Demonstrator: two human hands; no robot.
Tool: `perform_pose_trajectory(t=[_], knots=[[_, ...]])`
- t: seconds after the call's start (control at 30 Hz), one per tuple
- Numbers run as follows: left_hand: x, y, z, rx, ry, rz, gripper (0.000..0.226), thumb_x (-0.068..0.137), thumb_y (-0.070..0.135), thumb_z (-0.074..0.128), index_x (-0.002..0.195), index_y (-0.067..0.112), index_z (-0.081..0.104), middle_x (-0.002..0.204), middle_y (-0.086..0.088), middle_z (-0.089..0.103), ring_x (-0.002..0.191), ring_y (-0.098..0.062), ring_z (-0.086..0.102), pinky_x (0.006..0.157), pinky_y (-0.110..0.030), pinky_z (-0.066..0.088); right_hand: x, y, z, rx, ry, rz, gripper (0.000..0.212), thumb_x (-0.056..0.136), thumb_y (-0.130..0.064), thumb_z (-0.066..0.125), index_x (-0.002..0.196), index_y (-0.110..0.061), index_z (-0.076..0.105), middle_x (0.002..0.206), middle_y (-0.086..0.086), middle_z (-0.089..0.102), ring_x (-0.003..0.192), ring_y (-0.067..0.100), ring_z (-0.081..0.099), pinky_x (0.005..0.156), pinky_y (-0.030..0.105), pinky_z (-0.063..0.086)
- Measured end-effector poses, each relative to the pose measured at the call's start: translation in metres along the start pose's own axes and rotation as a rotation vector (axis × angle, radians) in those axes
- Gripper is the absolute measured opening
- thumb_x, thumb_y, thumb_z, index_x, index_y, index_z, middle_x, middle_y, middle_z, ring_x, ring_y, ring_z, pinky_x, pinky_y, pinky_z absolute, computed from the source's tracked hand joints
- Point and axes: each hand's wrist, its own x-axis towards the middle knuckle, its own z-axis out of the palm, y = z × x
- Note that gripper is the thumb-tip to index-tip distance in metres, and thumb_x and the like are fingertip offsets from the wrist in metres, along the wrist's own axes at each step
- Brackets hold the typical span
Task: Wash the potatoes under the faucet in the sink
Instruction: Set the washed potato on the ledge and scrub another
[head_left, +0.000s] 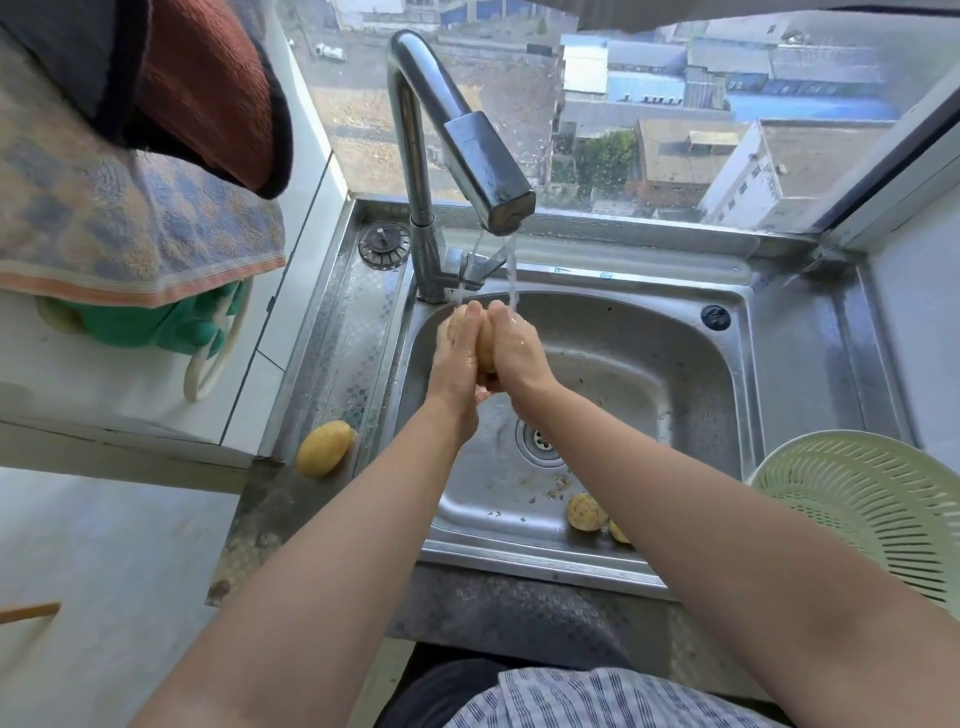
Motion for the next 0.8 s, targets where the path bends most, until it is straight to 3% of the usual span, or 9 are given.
perform_pose_trajectory(t=[0.07,0.13,0.23,0.37,0.43,0.53,0.7,0.73,0.8], knots=[[0.006,0.001,0.003,0.016,0.053,0.006,0.04,0.089,0.045,0.061,0.118,0.018,0.057,0.109,-0.006,0.065,0.092,-0.02,0.065,0.062,-0.029,0.054,-0.002,-0.001,-0.006,-0.024,-0.002,0.051,0.042,0.104,-0.035,0.024,0.08,-0.012,0.049,0.063,0.005,0.047,0.049,0.014,0.043,0.044,0.02,0.032],[0.006,0.006,0.009,0.038,0.068,-0.033,0.023,0.087,0.042,0.063,0.095,0.02,0.06,0.099,-0.005,0.061,0.078,-0.018,0.06,0.058,-0.026,0.049,-0.007,0.0,-0.015,-0.02,-0.049,0.173,0.049,0.102,-0.04,0.019,0.069,-0.013,0.042,0.051,0.004,0.037,0.039,0.012,0.03,0.042,0.017,0.022],[0.008,0.005,0.021,-0.035,0.006,-0.192,0.032,0.076,0.051,0.063,0.092,0.023,0.058,0.102,-0.007,0.06,0.083,-0.022,0.057,0.061,-0.031,0.045,-0.011,0.001,-0.031,-0.021,-0.072,0.285,0.051,0.1,-0.045,0.019,0.062,-0.015,0.037,0.042,0.001,0.033,0.03,0.01,0.025,0.037,0.014,0.019],[0.007,-0.005,0.039,-0.108,0.05,-0.175,0.022,0.096,0.037,0.047,0.091,0.018,0.056,0.099,-0.01,0.069,0.089,-0.03,0.065,0.082,-0.042,0.055,-0.01,0.007,-0.048,0.002,-0.094,0.259,0.037,0.102,-0.039,0.017,0.081,-0.021,0.042,0.047,0.003,0.033,0.032,0.009,0.025,0.037,0.014,0.018],[0.007,-0.004,0.043,-0.113,0.106,-0.169,0.026,0.096,0.033,0.043,0.081,0.017,0.056,0.087,-0.008,0.069,0.078,-0.029,0.065,0.067,-0.035,0.057,-0.01,0.009,-0.051,-0.017,-0.1,0.231,0.039,0.103,-0.039,0.016,0.089,-0.022,0.048,0.048,0.004,0.04,0.033,0.011,0.033,0.036,0.016,0.024],[0.008,0.003,0.036,-0.167,0.181,-0.194,0.029,0.097,0.028,0.039,0.074,0.021,0.055,0.073,0.0,0.065,0.058,-0.023,0.057,0.045,-0.018,0.046,-0.014,0.007,-0.046,-0.039,-0.156,0.173,0.049,0.104,-0.046,0.017,0.093,-0.018,0.055,0.057,0.008,0.054,0.04,0.015,0.048,0.041,0.024,0.039],[0.016,0.012,0.007,-0.205,0.303,-0.137,0.031,0.1,0.029,0.042,0.078,0.019,0.061,0.087,-0.003,0.069,0.086,-0.031,0.066,0.068,-0.04,0.053,-0.019,0.004,-0.025,-0.239,-0.375,0.03,0.043,0.098,-0.052,0.04,0.104,-0.012,0.054,0.072,0.005,0.056,0.055,0.011,0.051,0.049,0.024,0.04],[0.018,0.012,0.003,-0.18,0.307,-0.095,0.034,0.101,0.032,0.043,0.078,0.018,0.064,0.09,-0.003,0.071,0.093,-0.033,0.068,0.069,-0.039,0.054,-0.019,0.006,-0.022,-0.249,-0.367,-0.002,0.04,0.097,-0.049,0.045,0.105,-0.011,0.051,0.072,0.005,0.054,0.054,0.01,0.048,0.046,0.022,0.037],[0.018,0.01,-0.004,-0.082,0.335,-0.028,0.033,0.098,0.035,0.052,0.074,0.019,0.069,0.086,-0.001,0.071,0.085,-0.024,0.068,0.058,-0.027,0.049,-0.018,0.007,-0.02,-0.189,-0.324,-0.04,0.028,0.099,-0.042,0.046,0.097,-0.015,0.052,0.067,0.006,0.049,0.05,0.011,0.042,0.041,0.02,0.032]])
